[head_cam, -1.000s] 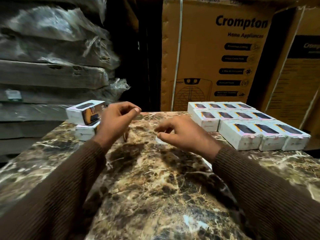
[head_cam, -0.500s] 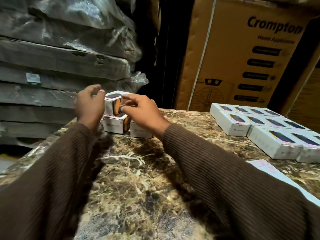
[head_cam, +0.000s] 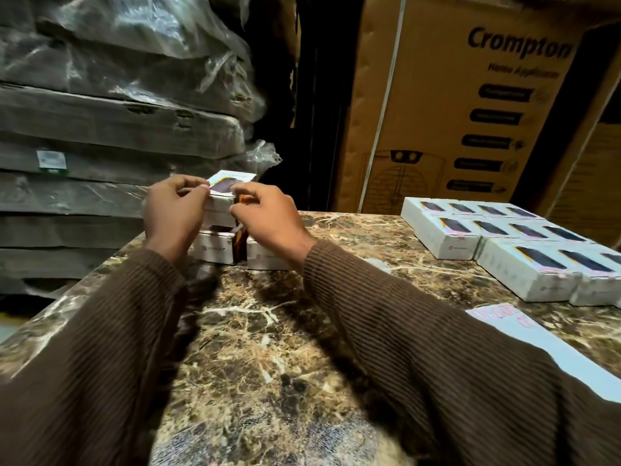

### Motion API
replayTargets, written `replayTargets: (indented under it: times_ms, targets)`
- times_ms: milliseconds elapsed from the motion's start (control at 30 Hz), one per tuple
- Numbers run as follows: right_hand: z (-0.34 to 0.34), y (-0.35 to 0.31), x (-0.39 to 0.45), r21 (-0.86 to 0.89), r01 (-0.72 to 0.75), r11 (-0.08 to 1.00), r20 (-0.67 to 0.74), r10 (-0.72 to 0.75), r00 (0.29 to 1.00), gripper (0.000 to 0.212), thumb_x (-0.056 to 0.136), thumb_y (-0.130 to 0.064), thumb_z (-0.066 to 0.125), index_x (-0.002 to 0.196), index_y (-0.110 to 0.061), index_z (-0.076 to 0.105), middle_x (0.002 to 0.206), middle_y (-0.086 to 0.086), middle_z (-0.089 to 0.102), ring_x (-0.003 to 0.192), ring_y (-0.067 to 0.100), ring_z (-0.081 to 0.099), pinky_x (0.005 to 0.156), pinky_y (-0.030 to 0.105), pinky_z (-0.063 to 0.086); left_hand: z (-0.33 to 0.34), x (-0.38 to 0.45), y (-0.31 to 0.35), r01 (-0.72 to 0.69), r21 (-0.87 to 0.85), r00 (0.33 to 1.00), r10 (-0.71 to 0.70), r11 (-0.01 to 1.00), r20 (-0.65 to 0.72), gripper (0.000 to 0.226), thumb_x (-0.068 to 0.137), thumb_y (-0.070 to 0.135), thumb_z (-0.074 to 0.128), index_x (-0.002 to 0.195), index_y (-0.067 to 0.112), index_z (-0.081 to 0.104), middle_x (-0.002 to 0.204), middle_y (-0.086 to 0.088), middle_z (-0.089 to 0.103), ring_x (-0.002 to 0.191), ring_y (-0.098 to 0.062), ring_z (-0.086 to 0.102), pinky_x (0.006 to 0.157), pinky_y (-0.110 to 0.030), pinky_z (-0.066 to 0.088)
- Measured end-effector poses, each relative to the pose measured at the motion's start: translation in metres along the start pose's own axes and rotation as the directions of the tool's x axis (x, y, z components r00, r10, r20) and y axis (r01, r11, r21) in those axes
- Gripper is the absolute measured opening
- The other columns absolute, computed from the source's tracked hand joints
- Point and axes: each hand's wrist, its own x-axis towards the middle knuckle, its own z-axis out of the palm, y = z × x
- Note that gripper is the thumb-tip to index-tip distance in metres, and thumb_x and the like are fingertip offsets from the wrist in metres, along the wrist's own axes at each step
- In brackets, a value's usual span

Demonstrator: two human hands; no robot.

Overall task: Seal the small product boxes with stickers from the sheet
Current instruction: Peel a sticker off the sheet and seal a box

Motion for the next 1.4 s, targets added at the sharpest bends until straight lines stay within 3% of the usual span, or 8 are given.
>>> replayTargets:
  times_ms: [167, 367, 533, 767, 900, 1033, 1200, 1400]
  targets:
    - [-0.058, 0.003, -0.015, -0.033, 0.076, 0.997, -0.057, -0.078, 0.995, 0.026, 0.093, -0.019, 0.071, 0.118, -0.018, 0.079, 0.108, -0.001, 0.078, 0.102, 0.012, 0.073, 0.096, 0.041, 0.06, 0.014, -0.021, 0.031, -0.074, -0.068, 0.994, 0.079, 0.995, 0.075, 0.018, 0.077, 0.044, 0.065, 0.086, 0.036, 0.079, 0.091, 0.004, 0.077, 0.09, -0.016, 0.072, 0.087, -0.055, 0.063]
    - [-0.154, 0.03, -0.06, -0.124, 0.095, 0.988, -0.125, -0.111, 0.986, 0.014, 0.095, -0.027, 0.069, 0.102, -0.025, 0.081, 0.08, -0.015, 0.074, 0.074, -0.001, 0.066, 0.068, 0.028, 0.056, 0.055, -0.08, 0.067, -0.167, -0.073, 0.92, 0.182, 0.983, 0.348, 0.031, 0.081, 0.049, 0.068, 0.099, 0.027, 0.081, 0.088, 0.003, 0.078, 0.086, -0.017, 0.074, 0.083, -0.052, 0.064]
    - [-0.201, 0.065, -0.109, -0.116, 0.01, 0.993, -0.138, -0.026, 0.99, 0.017, 0.09, -0.04, 0.066, 0.095, -0.029, 0.078, 0.082, -0.005, 0.075, 0.082, 0.018, 0.072, 0.078, 0.051, 0.061, 0.081, -0.138, 0.086, -0.278, 0.019, 0.787, 0.216, 0.96, 0.578, 0.037, 0.078, 0.058, 0.069, 0.104, 0.034, 0.079, 0.092, 0.007, 0.076, 0.084, -0.009, 0.074, 0.079, -0.041, 0.063]
    - [-0.235, 0.096, -0.154, -0.121, -0.008, 0.993, -0.044, 0.003, 0.999, 0.015, 0.098, -0.032, 0.071, 0.086, -0.026, 0.077, 0.081, -0.005, 0.074, 0.08, 0.018, 0.07, 0.077, 0.053, 0.059, 0.081, -0.195, 0.092, -0.322, 0.068, 0.71, 0.193, 0.944, 0.677, 0.019, 0.091, 0.041, 0.077, 0.109, 0.035, 0.075, 0.107, 0.006, 0.063, 0.09, -0.008, 0.065, 0.074, -0.029, 0.058]
    - [-0.247, 0.098, -0.159, -0.1, 0.02, 0.995, 0.096, -0.011, 0.995, 0.023, 0.091, -0.045, 0.067, 0.087, -0.025, 0.077, 0.083, -0.001, 0.075, 0.083, 0.023, 0.071, 0.078, 0.051, 0.058, 0.079, -0.205, 0.084, -0.326, 0.084, 0.683, 0.173, 0.942, 0.709, 0.015, 0.091, 0.049, 0.078, 0.104, 0.041, 0.075, 0.101, 0.007, 0.067, 0.087, -0.013, 0.065, 0.07, -0.03, 0.053]
    - [-0.257, 0.102, -0.149, -0.056, -0.035, 0.998, 0.174, 0.045, 0.984, 0.015, 0.099, -0.028, 0.072, 0.087, -0.02, 0.077, 0.08, 0.003, 0.076, 0.074, 0.018, 0.071, 0.072, 0.041, 0.057, 0.077, -0.193, 0.084, -0.228, 0.057, 0.719, 0.129, 0.972, 0.683, 0.021, 0.092, 0.054, 0.075, 0.102, 0.035, 0.077, 0.09, 0.004, 0.076, 0.082, -0.017, 0.073, 0.076, -0.039, 0.061]
    - [-0.257, 0.107, -0.112, -0.102, -0.093, 0.99, 0.182, 0.111, 0.977, 0.01, 0.098, -0.019, 0.073, 0.089, -0.016, 0.075, 0.081, 0.003, 0.077, 0.069, 0.016, 0.072, 0.071, 0.051, 0.06, 0.099, -0.159, 0.088, -0.14, 0.054, 0.78, 0.077, 0.989, 0.621, 0.014, 0.097, 0.036, 0.076, 0.097, 0.022, 0.075, 0.08, -0.007, 0.077, 0.067, -0.016, 0.071, 0.075, -0.05, 0.063]
    - [-0.237, 0.122, -0.111, -0.069, -0.135, 0.988, 0.122, 0.143, 0.982, 0.006, 0.093, -0.027, 0.079, 0.095, -0.025, 0.074, 0.089, -0.002, 0.076, 0.074, 0.011, 0.072, 0.066, 0.03, 0.058, 0.123, -0.161, 0.07, -0.18, 0.118, 0.838, 0.09, 0.977, 0.538, 0.027, 0.086, 0.048, 0.079, 0.107, 0.034, 0.07, 0.084, 0.0, 0.074, 0.077, -0.023, 0.075, 0.073, -0.053, 0.065]
